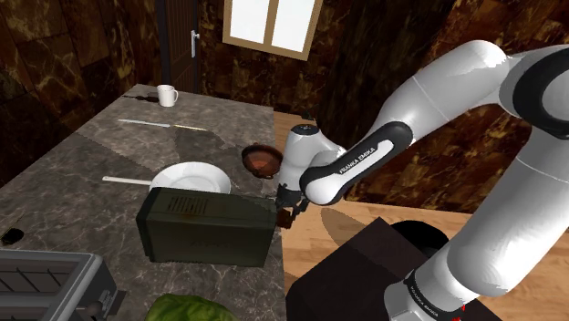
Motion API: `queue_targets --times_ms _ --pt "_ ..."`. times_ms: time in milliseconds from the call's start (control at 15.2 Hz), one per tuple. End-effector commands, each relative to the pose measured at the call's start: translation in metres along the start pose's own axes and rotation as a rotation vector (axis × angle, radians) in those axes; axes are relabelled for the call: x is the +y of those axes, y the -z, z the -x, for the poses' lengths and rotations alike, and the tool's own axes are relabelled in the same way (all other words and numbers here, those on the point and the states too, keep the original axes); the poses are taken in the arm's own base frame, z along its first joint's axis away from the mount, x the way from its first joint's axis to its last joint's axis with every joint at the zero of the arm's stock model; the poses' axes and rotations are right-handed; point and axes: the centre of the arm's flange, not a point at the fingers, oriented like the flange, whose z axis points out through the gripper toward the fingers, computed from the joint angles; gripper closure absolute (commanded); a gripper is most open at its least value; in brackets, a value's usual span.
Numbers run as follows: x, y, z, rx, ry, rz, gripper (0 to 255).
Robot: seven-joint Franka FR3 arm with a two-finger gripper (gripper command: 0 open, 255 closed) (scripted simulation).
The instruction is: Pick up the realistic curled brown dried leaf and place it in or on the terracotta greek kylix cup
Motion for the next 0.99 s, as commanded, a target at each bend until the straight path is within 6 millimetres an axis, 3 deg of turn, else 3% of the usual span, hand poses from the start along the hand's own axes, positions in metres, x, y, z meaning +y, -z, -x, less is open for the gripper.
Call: queue_targets --times_ms 0,924 --pt "-0.002 0.011 0.002 0.001 0.009 -0.001 255" --pt "0.001 0.085 0.004 0.001 0.009 -0.001 255"
